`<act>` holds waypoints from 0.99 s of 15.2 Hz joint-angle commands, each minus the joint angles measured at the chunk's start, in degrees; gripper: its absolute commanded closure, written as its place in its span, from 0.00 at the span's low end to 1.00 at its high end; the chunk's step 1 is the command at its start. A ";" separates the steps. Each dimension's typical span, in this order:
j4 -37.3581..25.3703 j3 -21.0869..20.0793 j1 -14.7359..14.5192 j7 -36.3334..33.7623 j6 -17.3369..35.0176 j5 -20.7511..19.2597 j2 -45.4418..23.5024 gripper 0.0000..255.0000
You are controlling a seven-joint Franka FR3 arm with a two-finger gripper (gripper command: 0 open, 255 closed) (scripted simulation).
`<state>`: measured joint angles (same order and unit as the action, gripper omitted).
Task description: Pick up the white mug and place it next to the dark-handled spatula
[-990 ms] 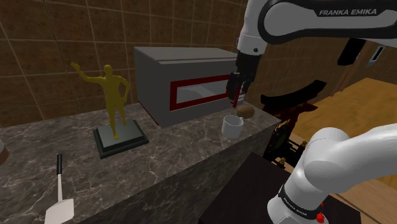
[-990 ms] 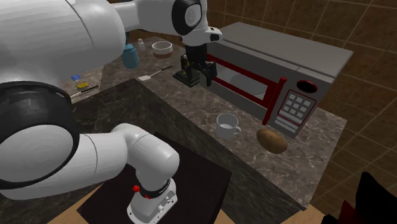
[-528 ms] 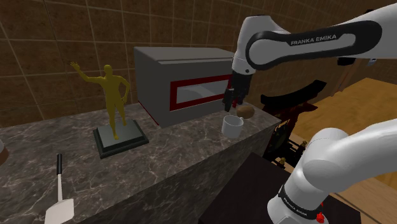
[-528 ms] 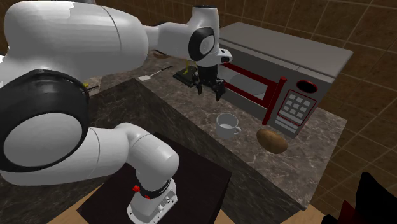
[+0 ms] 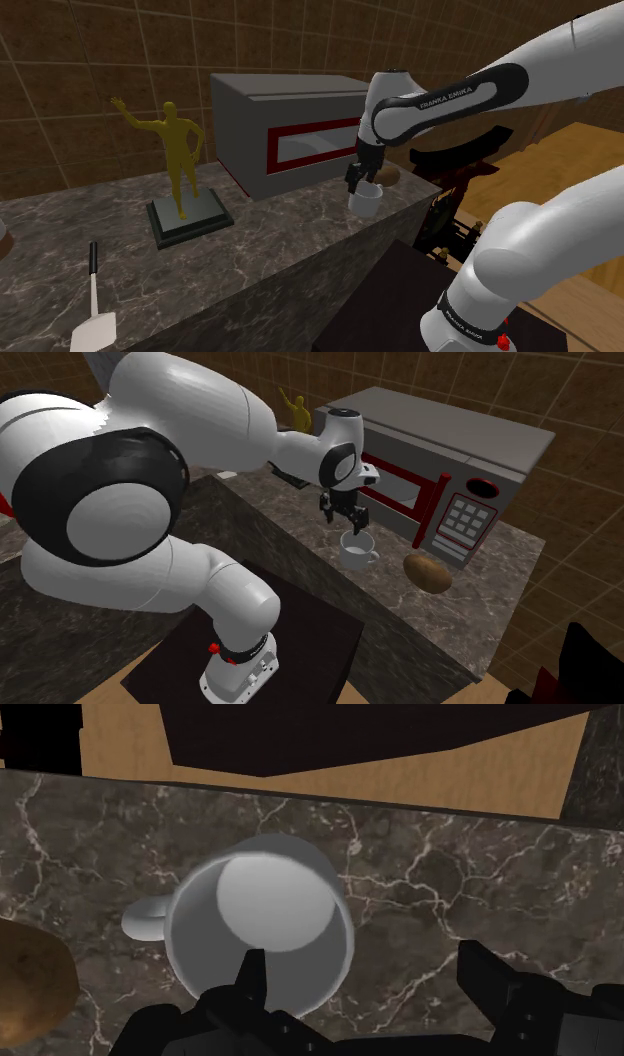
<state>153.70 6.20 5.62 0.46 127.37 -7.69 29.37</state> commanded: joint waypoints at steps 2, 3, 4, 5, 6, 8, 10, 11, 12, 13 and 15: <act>1.49 0.47 0.25 0.13 3.74 -0.34 -2.11 0.00; 1.87 0.55 0.28 0.11 4.72 -0.41 -2.70 0.00; 2.24 0.62 0.32 0.09 5.70 -0.49 -3.31 0.00; 2.60 0.70 0.35 0.07 6.69 -0.56 -3.95 0.00; 2.94 0.77 0.39 0.04 7.69 -0.64 -4.60 0.00; 3.46 0.88 0.44 0.01 9.27 -0.75 -5.66 0.00; 3.44 0.88 0.44 0.01 9.27 -0.75 -5.68 0.00; 3.44 0.88 0.44 0.01 9.27 -0.75 -5.68 0.00; 3.44 0.88 0.44 0.01 9.27 -0.75 -5.68 0.00; 3.44 0.88 0.44 0.01 9.27 -0.75 -5.68 0.00; 3.44 0.88 0.44 0.01 9.26 -0.75 -5.67 0.00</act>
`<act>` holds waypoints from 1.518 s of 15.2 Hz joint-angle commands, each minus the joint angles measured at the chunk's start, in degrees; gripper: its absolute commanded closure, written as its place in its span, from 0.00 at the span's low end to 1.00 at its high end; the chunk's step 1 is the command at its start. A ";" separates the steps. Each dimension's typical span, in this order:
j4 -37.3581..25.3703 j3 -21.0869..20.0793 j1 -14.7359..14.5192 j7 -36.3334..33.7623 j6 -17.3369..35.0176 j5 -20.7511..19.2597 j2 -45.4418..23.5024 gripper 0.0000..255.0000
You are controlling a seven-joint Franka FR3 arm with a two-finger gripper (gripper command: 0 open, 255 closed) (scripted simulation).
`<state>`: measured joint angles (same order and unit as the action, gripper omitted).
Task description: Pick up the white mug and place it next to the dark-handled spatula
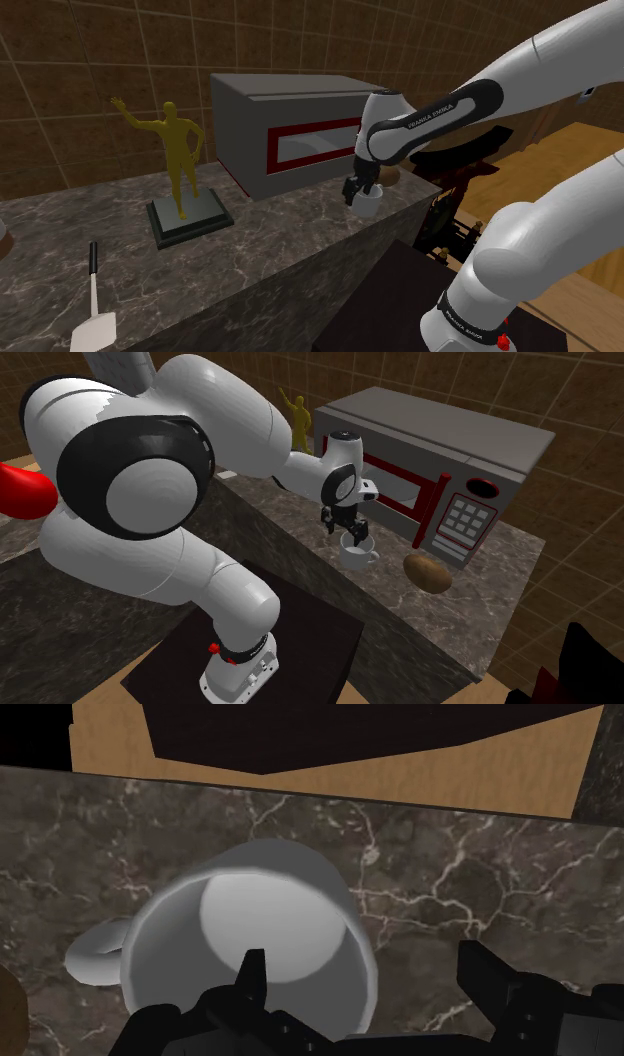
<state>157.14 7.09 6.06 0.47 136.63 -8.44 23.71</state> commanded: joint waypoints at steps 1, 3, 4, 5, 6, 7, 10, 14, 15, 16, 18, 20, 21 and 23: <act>0.00 0.00 0.00 0.00 0.00 0.00 0.00 1.00; 0.00 0.00 0.00 0.00 0.00 0.00 0.00 1.00; 0.00 0.00 0.00 0.00 0.00 0.00 0.00 1.00; 0.00 0.00 0.00 0.00 0.00 0.00 0.00 1.00; 0.00 0.00 0.00 0.00 0.00 0.00 0.00 1.00; 0.00 0.00 0.00 0.00 0.00 0.00 0.00 1.00; 0.00 0.00 0.00 0.00 0.01 0.00 -0.01 1.00; -1.56 -0.18 -0.09 0.23 -3.93 0.27 2.38 1.00; -1.98 -0.23 -0.11 0.29 -4.90 0.34 2.92 1.00; -2.42 -0.27 -0.13 0.35 -5.86 0.40 3.45 1.00; -3.33 -0.37 -0.17 0.45 -7.75 0.54 4.43 1.00; -4.30 -0.47 -0.21 0.56 -9.61 0.67 5.33 1.00; -4.80 -0.52 -0.24 0.61 -10.53 0.73 5.75 1.00; -5.84 -0.62 -0.28 0.71 -12.35 0.85 6.53 1.00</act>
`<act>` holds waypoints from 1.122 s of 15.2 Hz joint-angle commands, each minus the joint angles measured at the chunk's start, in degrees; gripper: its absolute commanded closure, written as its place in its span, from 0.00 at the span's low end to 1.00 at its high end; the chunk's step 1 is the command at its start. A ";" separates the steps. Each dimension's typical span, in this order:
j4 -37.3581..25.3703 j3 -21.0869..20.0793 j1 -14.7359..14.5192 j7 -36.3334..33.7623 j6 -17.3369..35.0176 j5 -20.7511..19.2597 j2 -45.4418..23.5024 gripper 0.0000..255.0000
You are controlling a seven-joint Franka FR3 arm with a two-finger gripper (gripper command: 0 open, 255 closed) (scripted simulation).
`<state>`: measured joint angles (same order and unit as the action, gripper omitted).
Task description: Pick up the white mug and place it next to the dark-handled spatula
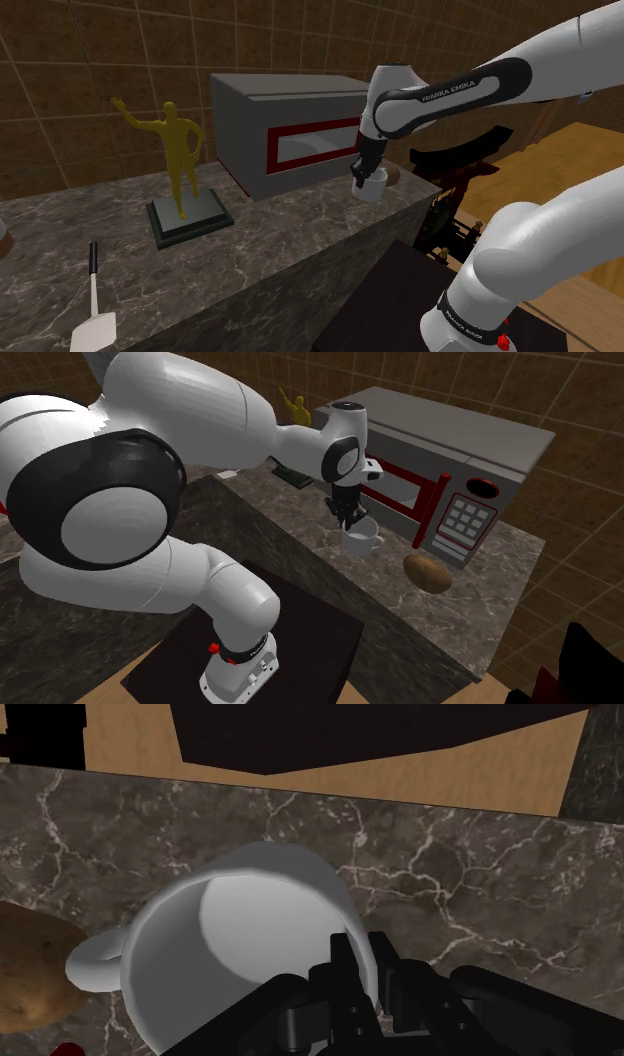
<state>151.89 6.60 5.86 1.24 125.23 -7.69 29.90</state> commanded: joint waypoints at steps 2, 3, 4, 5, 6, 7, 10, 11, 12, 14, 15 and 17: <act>-1.67 -0.23 -0.12 0.04 -2.75 0.23 1.05 1.00; -2.23 -0.28 -0.14 0.09 -3.63 0.29 1.37 1.00; -2.80 -0.33 -0.16 0.14 -4.50 0.35 1.68 1.00; -3.38 -0.38 -0.18 0.19 -5.37 0.41 1.96 1.00; -3.97 -0.42 -0.20 0.24 -6.23 0.46 2.23 1.00; -4.58 -0.47 -0.22 0.29 -7.09 0.52 2.49 1.00; -6.45 -0.61 -0.28 0.43 -9.61 0.68 3.14 1.00; -7.10 -0.65 -0.30 0.47 -10.44 0.74 3.33 1.00; -7.75 -0.70 -0.31 0.52 -11.27 0.79 3.49 1.00; -9.09 -0.79 -0.35 0.61 -12.90 0.89 3.78 1.00; -9.78 -0.83 -0.37 0.66 -13.70 0.94 3.91 1.00; -10.54 -1.97 -1.03 -0.69 -14.10 1.57 3.42 1.00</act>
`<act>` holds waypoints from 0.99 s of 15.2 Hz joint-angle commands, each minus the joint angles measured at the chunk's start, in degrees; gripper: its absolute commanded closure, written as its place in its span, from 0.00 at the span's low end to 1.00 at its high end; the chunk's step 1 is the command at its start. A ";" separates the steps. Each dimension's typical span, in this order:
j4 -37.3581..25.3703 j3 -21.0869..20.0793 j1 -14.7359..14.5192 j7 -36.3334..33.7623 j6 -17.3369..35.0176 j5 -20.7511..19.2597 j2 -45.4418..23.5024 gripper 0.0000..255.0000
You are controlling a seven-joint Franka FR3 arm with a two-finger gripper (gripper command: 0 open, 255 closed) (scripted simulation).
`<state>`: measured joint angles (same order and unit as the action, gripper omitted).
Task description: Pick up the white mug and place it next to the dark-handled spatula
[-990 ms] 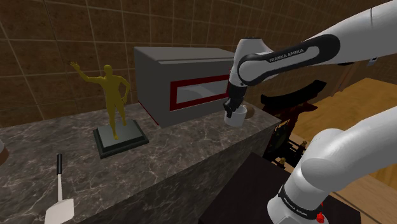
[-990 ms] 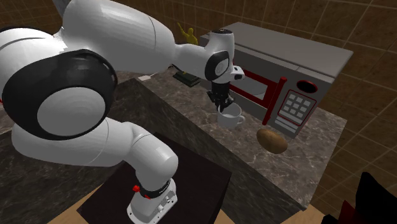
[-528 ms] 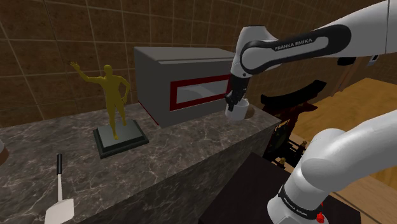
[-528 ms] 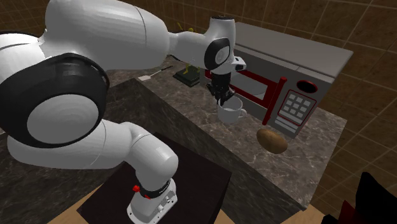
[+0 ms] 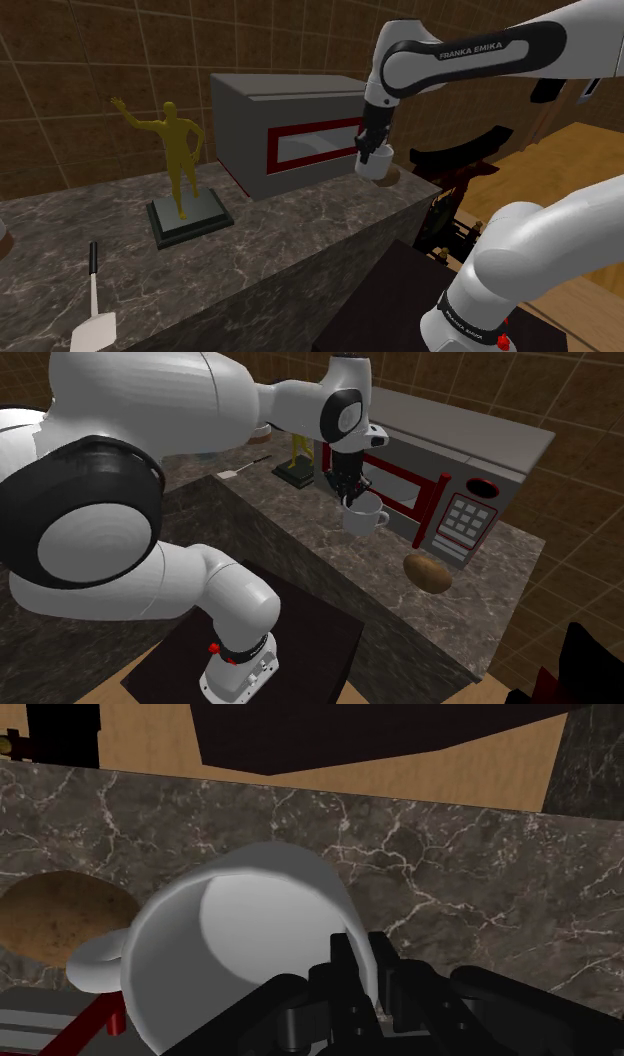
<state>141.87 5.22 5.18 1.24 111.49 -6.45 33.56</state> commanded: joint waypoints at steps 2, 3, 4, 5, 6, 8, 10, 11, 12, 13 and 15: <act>-1.46 -2.79 -1.59 -3.42 -0.20 1.49 -1.53 1.00; -2.03 -3.87 -2.20 -4.77 -0.12 2.04 -2.28 1.00; -2.66 -4.93 -2.79 -6.12 -0.03 2.55 -3.08 1.00; -3.36 -5.99 -3.35 -7.45 0.05 3.04 -3.94 1.00; -4.13 -7.05 -3.89 -8.78 0.13 3.50 -4.86 1.00; -5.85 -9.11 -4.92 -11.43 0.27 4.29 -6.86 1.00; -7.83 -11.12 -5.86 -14.06 0.38 4.92 -9.06 1.00; -8.91 -12.09 -6.31 -15.38 0.41 5.16 -10.24 1.00; -10.06 -13.06 -6.75 -16.70 0.42 5.35 -11.45 1.00; -11.26 -14.01 -7.16 -18.01 0.42 5.49 -12.72 1.00; -13.87 -15.87 -7.93 -20.66 0.35 5.60 -15.37 1.00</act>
<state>128.89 -9.69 -2.31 -18.00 111.94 -0.99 19.07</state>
